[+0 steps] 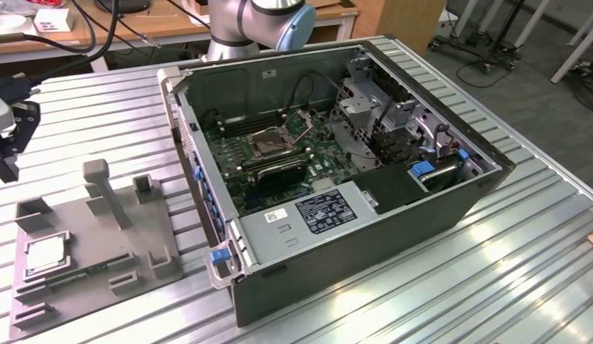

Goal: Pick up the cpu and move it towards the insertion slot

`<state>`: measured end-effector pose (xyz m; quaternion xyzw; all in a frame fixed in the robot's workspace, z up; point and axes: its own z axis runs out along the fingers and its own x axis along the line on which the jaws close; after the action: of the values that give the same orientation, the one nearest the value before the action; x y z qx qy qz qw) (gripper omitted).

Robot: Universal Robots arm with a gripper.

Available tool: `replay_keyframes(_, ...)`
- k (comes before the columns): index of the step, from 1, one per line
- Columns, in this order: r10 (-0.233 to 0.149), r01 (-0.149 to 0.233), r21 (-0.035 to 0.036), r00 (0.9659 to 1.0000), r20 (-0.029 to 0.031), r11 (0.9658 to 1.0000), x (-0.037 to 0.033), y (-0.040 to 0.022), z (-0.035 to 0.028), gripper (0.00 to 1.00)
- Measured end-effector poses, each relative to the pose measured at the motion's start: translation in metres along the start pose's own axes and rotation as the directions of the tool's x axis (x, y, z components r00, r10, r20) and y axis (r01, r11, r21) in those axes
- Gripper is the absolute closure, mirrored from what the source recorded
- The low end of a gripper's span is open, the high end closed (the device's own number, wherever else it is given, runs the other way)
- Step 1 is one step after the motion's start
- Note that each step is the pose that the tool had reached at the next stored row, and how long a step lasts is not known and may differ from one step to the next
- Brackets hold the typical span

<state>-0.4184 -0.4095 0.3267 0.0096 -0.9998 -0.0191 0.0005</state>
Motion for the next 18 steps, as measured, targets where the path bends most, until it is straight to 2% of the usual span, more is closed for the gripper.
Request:
replay_keyframes(10, 0.000, 0.000, -0.0002, 1.0000, 0.0002, 1.0000, 0.0003, -0.0001, 0.0022, 0.90)
replay_keyframes(18, 0.000, 0.000, -0.0002, 1.0000, -0.0002, 1.0000, 0.0003, -0.0002, 0.0070, 0.90)
